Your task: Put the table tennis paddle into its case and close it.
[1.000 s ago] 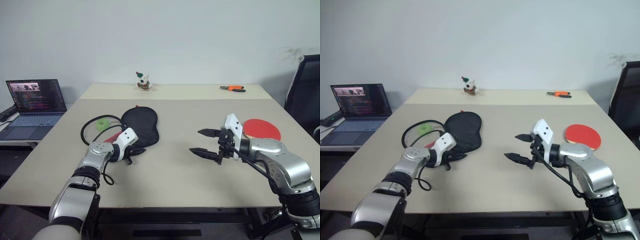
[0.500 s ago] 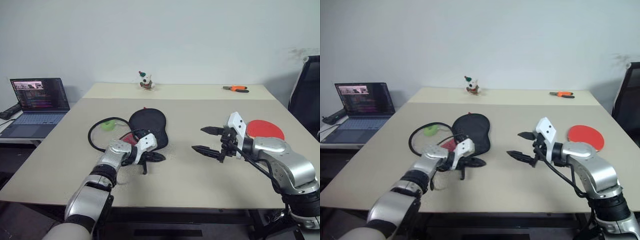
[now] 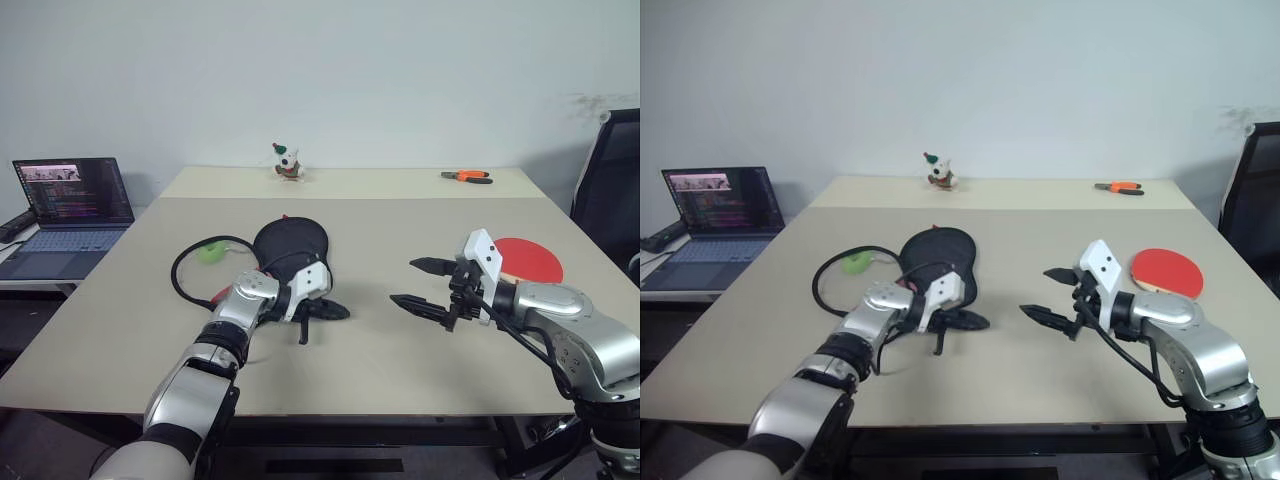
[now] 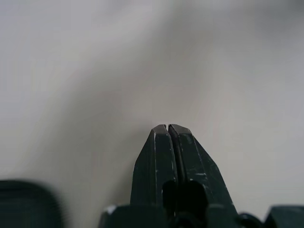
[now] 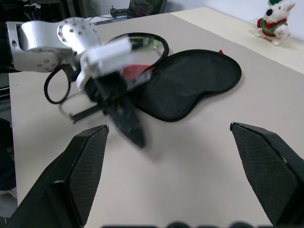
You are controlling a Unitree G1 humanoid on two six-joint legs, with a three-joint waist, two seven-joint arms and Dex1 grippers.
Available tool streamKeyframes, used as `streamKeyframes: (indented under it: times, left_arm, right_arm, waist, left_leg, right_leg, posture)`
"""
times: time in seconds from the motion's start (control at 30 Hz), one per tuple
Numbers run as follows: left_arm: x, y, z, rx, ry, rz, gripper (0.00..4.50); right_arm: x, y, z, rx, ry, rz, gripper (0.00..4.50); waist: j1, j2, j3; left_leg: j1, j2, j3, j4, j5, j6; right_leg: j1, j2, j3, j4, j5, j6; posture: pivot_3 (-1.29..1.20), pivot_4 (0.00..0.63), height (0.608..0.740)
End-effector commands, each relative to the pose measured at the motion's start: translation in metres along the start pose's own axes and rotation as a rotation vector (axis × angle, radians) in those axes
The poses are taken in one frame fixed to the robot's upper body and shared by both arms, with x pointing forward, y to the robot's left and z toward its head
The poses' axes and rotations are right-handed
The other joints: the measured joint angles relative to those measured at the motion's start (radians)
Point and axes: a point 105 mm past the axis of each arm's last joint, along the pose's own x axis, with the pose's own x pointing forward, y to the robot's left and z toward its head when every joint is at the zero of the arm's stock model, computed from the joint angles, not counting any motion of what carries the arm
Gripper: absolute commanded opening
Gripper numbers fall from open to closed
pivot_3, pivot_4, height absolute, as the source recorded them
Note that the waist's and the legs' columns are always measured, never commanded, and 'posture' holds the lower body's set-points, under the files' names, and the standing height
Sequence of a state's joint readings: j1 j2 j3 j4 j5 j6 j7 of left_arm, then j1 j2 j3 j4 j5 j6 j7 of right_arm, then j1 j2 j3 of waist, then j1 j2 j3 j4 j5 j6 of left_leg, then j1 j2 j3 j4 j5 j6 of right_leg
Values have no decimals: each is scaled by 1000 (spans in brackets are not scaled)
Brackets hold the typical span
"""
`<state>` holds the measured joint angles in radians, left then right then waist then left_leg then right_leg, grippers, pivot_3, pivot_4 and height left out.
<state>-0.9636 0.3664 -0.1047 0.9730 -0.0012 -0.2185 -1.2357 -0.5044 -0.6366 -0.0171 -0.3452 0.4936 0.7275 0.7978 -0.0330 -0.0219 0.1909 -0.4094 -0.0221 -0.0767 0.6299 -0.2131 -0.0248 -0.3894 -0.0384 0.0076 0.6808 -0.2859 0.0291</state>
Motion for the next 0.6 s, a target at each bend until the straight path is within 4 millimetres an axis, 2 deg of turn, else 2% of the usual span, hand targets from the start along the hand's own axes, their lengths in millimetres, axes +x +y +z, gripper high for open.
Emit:
streamKeyframes:
  times: [0.03, 0.13, 0.43, 0.6]
  left_arm:
    - [-20, 18, 1, -53, -46, 165, 68]
    - [-28, 23, -7, -100, -30, 221, 634]
    - [-38, 27, -48, -77, 174, 317, 3918]
    - [-42, 32, -59, -108, 219, 373, 3918]
  right_arm:
    - [2, -1, 13, -42, -46, 10, 4500]
    - [3, -1, 14, -43, -47, 18, 4500]
    - [6, -1, 15, -48, -52, 31, 4500]
    - [5, -1, 15, -51, -51, 27, 4500]
  waist:
    - [0, 0, 0]
    - [2, 0, 0]
    - [4, 0, 0]
    - [4, 0, 0]
  left_leg:
    - [0, 0, 0, 0, 0, 0]
    - [0, 0, 0, 0, 0, 0]
    - [0, 0, 0, 0, 0, 0]
    - [1, 0, 0, 1, 0, 0]
  right_leg:
    - [0, 0, 0, 0, 0, 0]
    - [0, 0, 0, 0, 0, 0]
    - [0, 0, 0, 0, 0, 0]
    - [1, 0, 0, 1, 0, 0]
  posture:
    - [0, 150, 740]
    - [0, 150, 740]
    - [0, 150, 740]
    - [0, 150, 740]
